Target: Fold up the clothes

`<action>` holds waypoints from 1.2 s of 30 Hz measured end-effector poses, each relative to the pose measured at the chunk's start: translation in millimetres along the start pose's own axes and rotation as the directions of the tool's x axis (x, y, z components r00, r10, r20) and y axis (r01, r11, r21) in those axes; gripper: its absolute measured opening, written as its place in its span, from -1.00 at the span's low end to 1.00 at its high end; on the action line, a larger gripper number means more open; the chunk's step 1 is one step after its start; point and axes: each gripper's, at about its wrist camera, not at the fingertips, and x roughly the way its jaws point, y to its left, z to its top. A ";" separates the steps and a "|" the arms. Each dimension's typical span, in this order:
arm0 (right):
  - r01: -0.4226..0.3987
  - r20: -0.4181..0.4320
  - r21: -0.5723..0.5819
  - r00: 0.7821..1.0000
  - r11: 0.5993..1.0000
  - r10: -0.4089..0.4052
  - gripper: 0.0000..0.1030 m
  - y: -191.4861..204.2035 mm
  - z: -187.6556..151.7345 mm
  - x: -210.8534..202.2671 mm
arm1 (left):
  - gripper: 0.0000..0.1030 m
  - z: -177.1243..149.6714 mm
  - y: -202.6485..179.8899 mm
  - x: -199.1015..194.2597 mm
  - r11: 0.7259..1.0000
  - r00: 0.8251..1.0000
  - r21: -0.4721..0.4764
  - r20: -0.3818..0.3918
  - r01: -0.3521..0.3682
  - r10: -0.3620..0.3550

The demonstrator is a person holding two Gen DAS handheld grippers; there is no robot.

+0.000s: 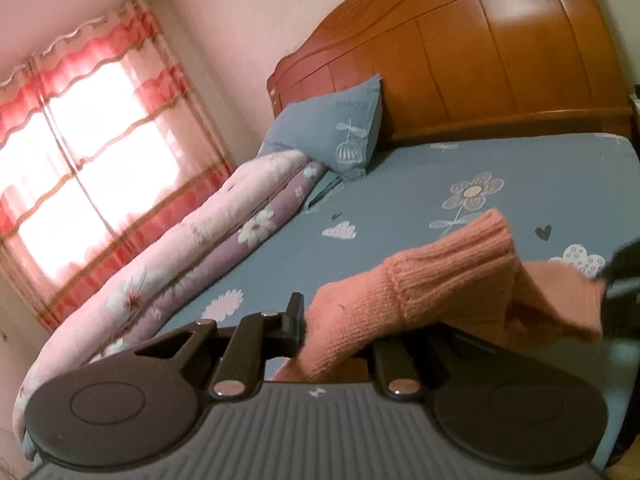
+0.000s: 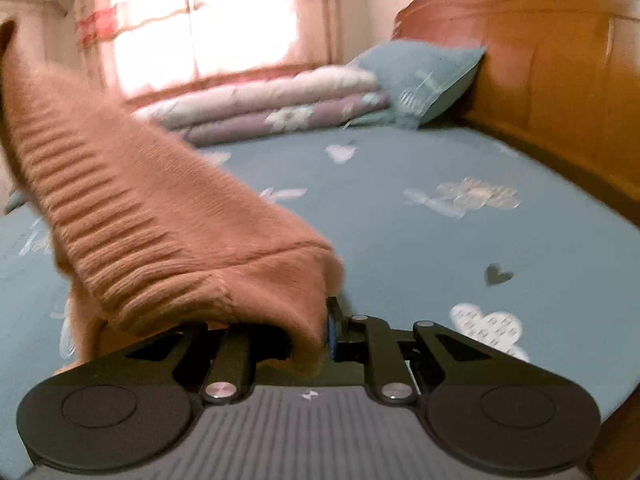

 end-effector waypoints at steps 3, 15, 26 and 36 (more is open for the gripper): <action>0.024 0.066 -0.001 0.998 1.000 -0.024 -0.43 0.7 4.2 -1.6 | -0.76 -4.2 5.0 -0.2 1.000 1.000 -0.016 -0.016 0.001 -0.001; -0.047 0.090 -0.135 0.994 0.990 0.060 -0.70 6.5 16.2 7.5 | -0.76 -8.1 5.4 5.0 1.000 0.999 0.008 -0.050 -0.013 0.014; -0.126 0.085 -0.307 0.984 0.943 0.159 -0.78 6.2 45.0 -30.4 | -0.75 -29.5 7.3 -11.5 0.997 0.993 0.040 -0.093 -0.069 0.073; -0.005 0.254 -0.563 0.951 0.826 0.179 -0.84 29.2 104.8 -89.5 | -0.72 -19.4 15.1 -60.8 0.982 0.983 0.059 -0.015 -0.180 0.181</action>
